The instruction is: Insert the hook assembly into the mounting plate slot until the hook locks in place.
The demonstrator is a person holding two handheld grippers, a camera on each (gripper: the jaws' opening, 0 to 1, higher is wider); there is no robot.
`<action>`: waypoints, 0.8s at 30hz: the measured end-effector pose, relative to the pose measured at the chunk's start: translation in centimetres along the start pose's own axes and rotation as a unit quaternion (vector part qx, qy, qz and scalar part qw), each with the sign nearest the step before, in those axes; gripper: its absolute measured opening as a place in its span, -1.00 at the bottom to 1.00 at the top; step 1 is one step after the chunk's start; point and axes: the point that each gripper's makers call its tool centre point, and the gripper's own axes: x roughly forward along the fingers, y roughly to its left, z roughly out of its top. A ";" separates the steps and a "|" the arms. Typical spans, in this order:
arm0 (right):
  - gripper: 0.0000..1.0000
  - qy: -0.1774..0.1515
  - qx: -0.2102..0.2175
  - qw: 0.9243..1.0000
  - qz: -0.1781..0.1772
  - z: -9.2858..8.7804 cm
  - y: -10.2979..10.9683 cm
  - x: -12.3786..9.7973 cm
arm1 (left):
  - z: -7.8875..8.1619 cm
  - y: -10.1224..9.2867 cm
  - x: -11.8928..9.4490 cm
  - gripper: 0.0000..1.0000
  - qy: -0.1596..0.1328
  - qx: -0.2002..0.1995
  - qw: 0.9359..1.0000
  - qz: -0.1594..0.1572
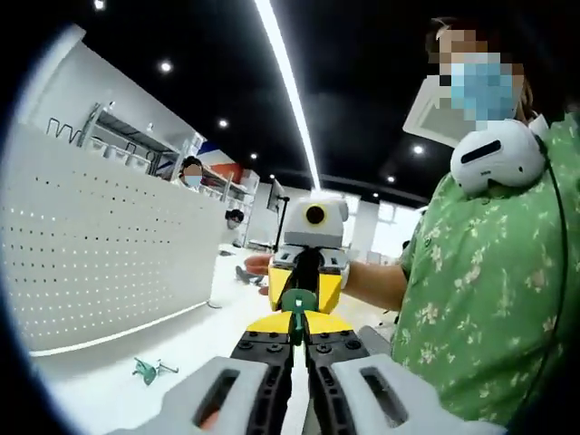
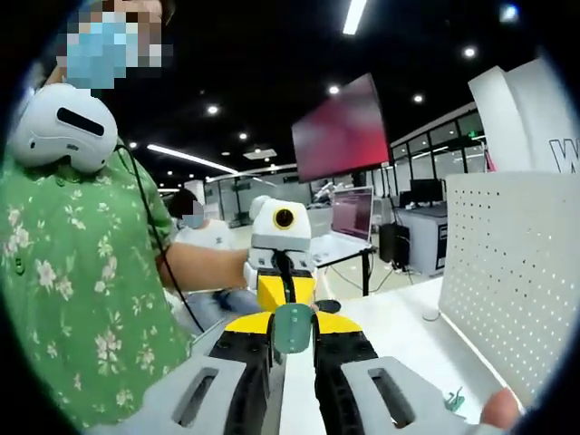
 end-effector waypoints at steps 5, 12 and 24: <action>-0.69 0.000 -0.002 1.000 0.003 0.0 0.1 0.1 | 0.0 0.0 -0.2 -0.94 0.000 0.004 1.000 0.003; -0.69 0.001 -0.003 1.000 -0.001 -0.1 -0.1 0.1 | -0.1 0.2 -0.2 -0.96 -0.012 -0.002 1.000 0.011; -0.68 0.007 0.009 1.000 -0.016 -0.4 -0.7 0.2 | -0.3 0.8 -0.2 -0.97 -0.018 -0.002 0.999 0.034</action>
